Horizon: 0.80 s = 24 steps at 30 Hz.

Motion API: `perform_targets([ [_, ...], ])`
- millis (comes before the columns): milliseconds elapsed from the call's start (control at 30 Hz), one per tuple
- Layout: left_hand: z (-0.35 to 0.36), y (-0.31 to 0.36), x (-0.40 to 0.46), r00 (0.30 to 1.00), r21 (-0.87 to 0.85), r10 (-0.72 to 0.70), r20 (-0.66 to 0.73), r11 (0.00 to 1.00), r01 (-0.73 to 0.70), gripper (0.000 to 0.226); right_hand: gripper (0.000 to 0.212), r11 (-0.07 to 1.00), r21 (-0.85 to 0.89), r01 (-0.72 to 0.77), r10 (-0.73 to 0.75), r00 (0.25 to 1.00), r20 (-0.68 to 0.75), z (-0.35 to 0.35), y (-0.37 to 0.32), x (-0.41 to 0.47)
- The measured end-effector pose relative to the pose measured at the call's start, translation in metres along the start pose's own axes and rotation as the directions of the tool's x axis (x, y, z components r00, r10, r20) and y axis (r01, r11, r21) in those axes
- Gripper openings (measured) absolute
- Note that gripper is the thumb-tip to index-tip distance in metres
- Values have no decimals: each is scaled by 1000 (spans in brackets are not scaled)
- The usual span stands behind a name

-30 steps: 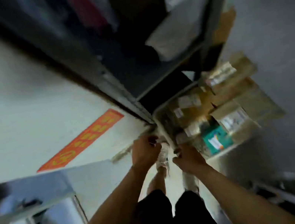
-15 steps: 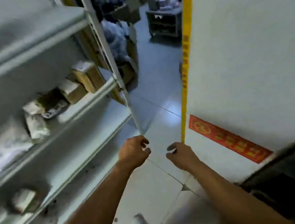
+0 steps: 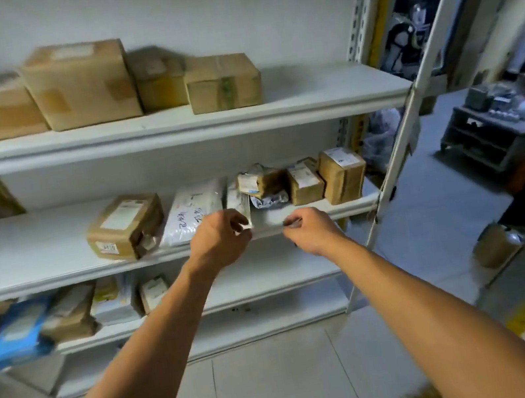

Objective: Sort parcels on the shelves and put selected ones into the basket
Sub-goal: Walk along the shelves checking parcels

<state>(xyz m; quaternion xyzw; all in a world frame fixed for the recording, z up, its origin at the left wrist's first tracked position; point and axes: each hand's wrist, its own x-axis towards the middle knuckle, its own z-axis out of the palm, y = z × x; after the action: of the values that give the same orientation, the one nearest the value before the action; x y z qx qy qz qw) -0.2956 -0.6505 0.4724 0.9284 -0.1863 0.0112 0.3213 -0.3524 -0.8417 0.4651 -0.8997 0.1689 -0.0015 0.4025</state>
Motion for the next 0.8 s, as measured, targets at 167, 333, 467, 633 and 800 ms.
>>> perform_targets([
  [167,-57,-26,58,991,-5,11,-135,1000,-11,15,14,995,35,93,-91,995,-50,10,-71,65],
  [333,-86,-31,109,979,-53,51,-196,997,-62,19,5,977,121,176,-163,980,-110,14,-118,106],
  [467,-89,-23,142,968,-155,51,-244,984,-91,22,21,955,159,249,-190,930,-315,13,-134,135],
  [633,-99,-1,191,918,-270,0,-397,956,-117,74,41,910,247,334,-77,720,-690,-24,-149,183],
  [800,-105,23,255,938,-374,-190,-288,925,73,88,62,900,399,177,21,895,-445,-63,-170,230],
])
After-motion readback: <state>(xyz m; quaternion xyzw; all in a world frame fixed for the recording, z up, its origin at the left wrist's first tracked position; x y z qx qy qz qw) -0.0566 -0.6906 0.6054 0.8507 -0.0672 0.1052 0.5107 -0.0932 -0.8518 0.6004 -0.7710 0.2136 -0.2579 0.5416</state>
